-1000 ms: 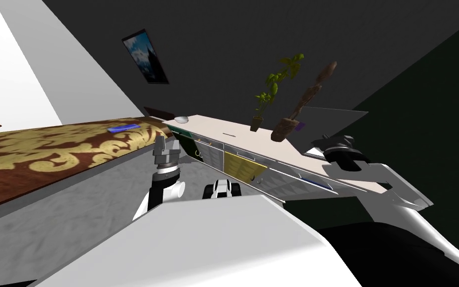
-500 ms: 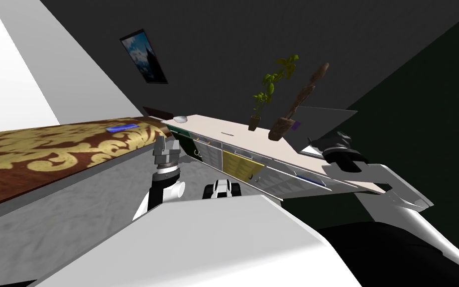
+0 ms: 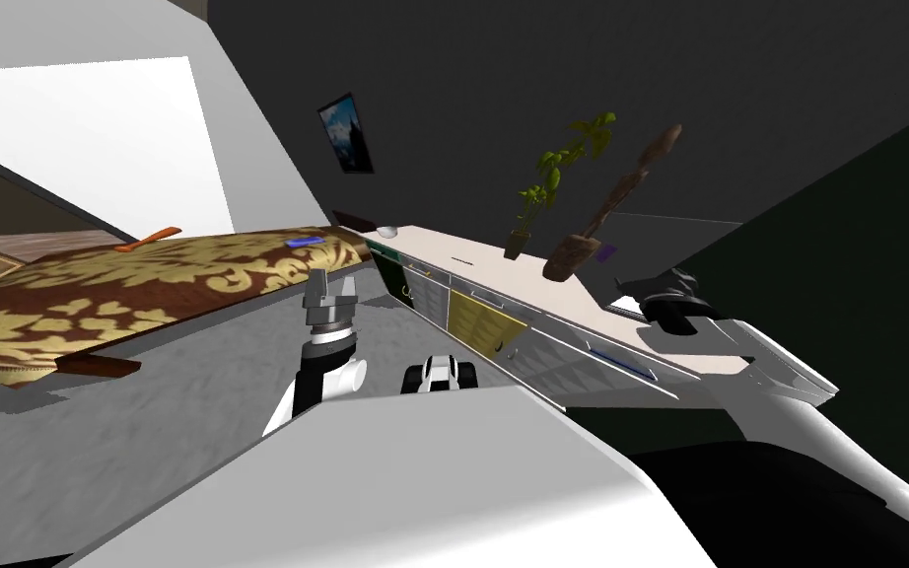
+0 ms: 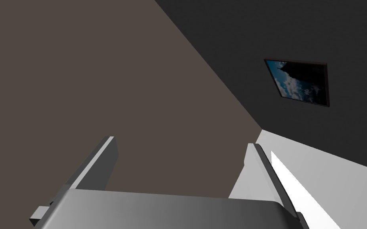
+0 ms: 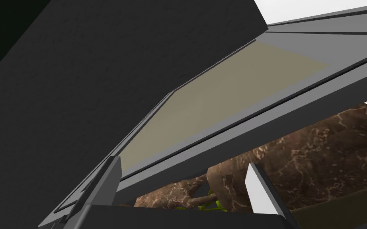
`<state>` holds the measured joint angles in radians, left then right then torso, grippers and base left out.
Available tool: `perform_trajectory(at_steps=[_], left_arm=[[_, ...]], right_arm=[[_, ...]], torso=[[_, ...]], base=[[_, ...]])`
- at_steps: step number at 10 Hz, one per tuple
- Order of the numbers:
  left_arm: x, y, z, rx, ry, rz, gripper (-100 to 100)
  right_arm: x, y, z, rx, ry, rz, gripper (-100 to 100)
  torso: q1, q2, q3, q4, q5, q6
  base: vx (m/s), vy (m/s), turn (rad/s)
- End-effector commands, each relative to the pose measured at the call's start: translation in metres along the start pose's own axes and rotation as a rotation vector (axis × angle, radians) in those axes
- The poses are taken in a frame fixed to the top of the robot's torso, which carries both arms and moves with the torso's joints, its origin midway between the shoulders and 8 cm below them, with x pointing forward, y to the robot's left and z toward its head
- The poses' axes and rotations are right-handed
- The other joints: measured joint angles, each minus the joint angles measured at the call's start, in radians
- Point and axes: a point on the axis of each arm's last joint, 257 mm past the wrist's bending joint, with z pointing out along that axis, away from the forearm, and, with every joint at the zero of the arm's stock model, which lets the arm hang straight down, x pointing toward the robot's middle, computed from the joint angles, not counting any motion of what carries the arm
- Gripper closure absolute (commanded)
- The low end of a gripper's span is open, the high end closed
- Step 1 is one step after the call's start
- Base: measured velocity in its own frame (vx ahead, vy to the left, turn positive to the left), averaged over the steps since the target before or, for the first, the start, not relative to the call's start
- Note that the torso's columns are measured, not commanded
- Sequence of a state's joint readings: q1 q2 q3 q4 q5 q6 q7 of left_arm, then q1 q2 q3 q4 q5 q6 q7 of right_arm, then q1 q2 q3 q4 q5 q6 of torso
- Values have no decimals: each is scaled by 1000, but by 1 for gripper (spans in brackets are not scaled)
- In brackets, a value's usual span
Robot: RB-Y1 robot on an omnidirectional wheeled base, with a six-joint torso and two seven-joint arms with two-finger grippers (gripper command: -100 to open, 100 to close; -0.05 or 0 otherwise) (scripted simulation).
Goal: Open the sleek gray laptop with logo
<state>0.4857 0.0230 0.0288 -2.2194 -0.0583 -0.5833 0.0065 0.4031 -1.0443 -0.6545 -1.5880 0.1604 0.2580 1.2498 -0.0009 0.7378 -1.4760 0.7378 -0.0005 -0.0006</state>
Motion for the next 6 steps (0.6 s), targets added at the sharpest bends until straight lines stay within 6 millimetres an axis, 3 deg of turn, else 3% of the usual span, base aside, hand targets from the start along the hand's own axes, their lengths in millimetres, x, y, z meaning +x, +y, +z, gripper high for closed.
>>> perform_trajectory(at_steps=[1, 2, 3, 4, 5, 6], left_arm=[[0, 0, 0, 0, 0, 0, 0], [0, 0, 0, 0, 0, 0, 0], [0, 0, 0, 0, 0, 0, 0], [0, 0, 0, 0, 0, 0, 0], [0, 0, 0, 0, 0, 0, 0], [0, 0, 0, 0, 0, 0, 0]], right_arm=[[19, -9, 13, 24, 67, -21, -100], [35, -14, 13, 34, 98, -5, -100], [45, -16, 12, 40, 117, 20, -100], [42, -21, 21, 54, 130, -20, -100], [53, -25, 20, 66, 151, -11, -100], [64, -28, 19, 73, 172, 13, -100]], torso=[[0, -4, -2, -1, 0, 2], [1, -1, -1, 0, 1, -1], [1, 1, 0, 0, 0, -1], [0, -2, -1, 0, 0, 2], [1, 1, 0, 0, 1, -1], [0, 1, 1, 0, -1, -2]], base=[[-154, -27, 289], [-174, -41, 442], [-96, -36, 103], [-169, -28, 329], [-210, -50, 395], [-120, -26, 81]])
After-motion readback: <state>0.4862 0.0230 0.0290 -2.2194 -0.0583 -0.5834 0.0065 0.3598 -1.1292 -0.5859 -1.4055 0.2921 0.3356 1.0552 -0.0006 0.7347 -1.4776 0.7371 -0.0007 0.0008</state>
